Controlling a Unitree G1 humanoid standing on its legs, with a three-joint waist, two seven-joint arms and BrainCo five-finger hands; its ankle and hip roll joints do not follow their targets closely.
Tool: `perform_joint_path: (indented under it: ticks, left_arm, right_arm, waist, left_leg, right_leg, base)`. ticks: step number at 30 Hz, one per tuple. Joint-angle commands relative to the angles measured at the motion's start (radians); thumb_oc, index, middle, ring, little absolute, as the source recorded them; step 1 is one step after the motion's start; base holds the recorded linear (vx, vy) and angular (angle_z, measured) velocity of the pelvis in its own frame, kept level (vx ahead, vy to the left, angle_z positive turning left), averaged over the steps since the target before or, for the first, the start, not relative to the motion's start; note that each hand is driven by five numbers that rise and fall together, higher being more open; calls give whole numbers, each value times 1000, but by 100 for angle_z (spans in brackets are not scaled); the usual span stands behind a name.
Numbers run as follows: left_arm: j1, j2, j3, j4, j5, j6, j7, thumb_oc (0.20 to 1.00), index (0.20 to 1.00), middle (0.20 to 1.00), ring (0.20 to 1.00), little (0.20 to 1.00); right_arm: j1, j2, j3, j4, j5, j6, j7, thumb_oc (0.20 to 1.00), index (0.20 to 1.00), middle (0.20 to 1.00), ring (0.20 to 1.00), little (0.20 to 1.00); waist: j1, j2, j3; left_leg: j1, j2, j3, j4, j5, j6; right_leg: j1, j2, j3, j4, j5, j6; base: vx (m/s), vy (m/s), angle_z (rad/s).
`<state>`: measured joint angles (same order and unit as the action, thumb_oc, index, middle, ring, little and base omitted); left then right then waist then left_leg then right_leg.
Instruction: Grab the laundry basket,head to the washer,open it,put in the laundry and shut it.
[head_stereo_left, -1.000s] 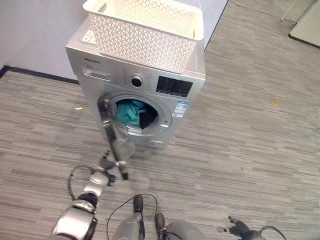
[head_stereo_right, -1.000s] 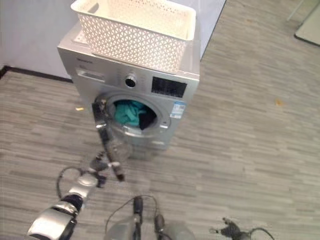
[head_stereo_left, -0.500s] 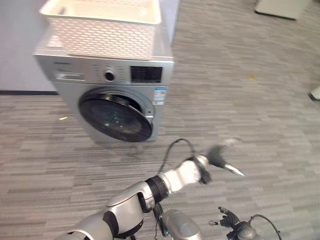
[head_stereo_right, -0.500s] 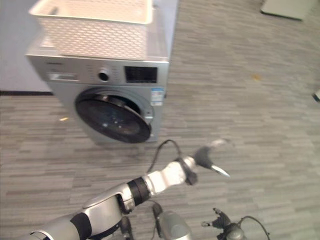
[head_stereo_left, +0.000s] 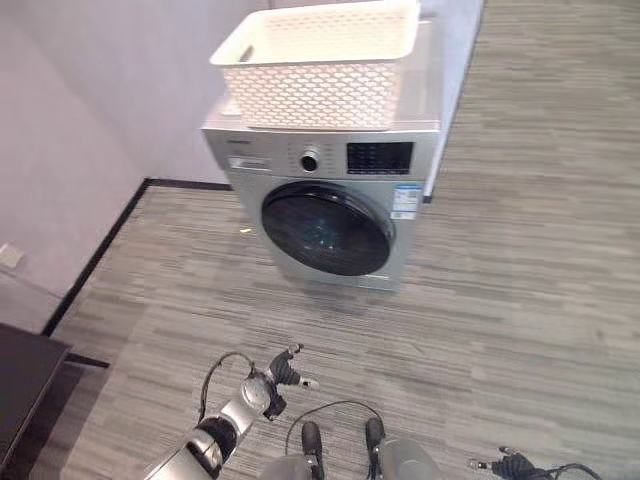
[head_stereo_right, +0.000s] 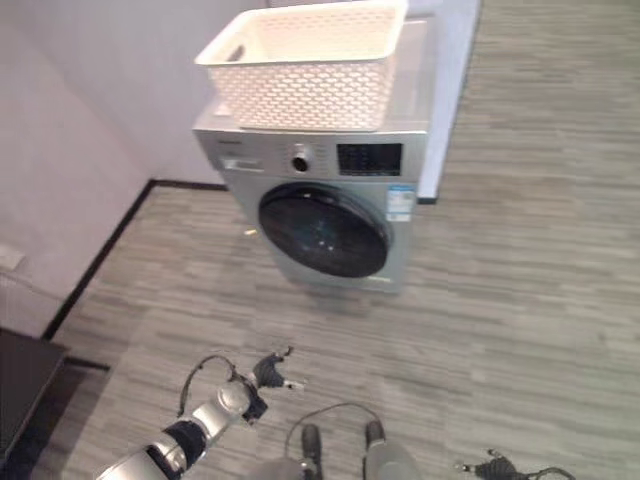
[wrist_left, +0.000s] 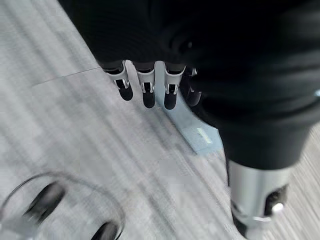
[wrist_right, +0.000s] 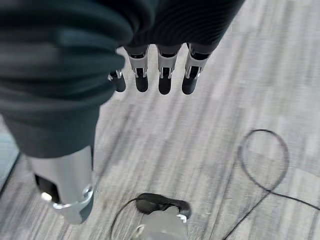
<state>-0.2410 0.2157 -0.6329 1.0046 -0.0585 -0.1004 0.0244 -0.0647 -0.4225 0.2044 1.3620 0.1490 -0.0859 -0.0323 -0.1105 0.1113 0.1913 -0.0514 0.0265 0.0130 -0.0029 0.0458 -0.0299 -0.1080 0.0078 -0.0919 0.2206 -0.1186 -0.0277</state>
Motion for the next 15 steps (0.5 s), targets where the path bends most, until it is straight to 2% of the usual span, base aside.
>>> perform_joint_path:
  ticks: [1, 7, 10, 11, 15]
  left_arm:
    - [-86, -68, 84, 66, 50, -22, 12, 1000, 1000, 1000, 1000, 1000]
    - [4, -45, 234, 237, 60, -7, 46, 1000, 1000, 1000, 1000, 1000]
    - [51, -40, 271, 298, 92, 4, 43, 1000, 1000, 1000, 1000, 1000]
    - [105, -38, 279, 331, 152, 14, 33, 1000, 1000, 1000, 1000, 1000]
    - [157, -37, 289, 337, 180, 19, 22, 1000, 1000, 1000, 1000, 1000]
  right_arm:
    - [19, -1, 9, 22, -3, -8, -10, 1000, 1000, 1000, 1000, 1000]
    - [-12, 23, 44, 3, -48, -7, -6, 1000, 1000, 1000, 1000, 1000]
    - [-19, 36, 49, 25, -85, 6, -1, 1000, 1000, 1000, 1000, 1000]
    - [-30, 30, 32, 69, -126, 18, 0, 1000, 1000, 1000, 1000, 1000]
    - [-42, 31, 14, 88, -145, 21, -3, 1000, 1000, 1000, 1000, 1000]
  waist:
    - [1, -79, -30]
    - [31, -99, -47]
    - [49, -99, -61]
    - [69, -89, -78]
    - [92, -76, -88]
  left_leg:
    - [-13, -61, -46, 53, -31, -1]
    - [-10, -84, -60, 122, -79, 9]
    - [9, -92, -59, 123, -101, 21]
    - [25, -103, -56, 123, -121, 37]
    - [34, -115, -54, 126, -137, 56]
  right_leg:
    - [67, -24, 31, -211, 124, 79]
    - [99, -36, 20, -205, 112, 81]
    - [121, -46, 20, -202, 107, 86]
    - [135, -61, 24, -202, 104, 98]
    - [131, -77, 35, -182, 100, 113]
  base:
    - [58, 23, 9]
    - [65, 71, 9]
    - [159, 195, 8]
    - [133, 196, 1]
    - [116, 205, -12]
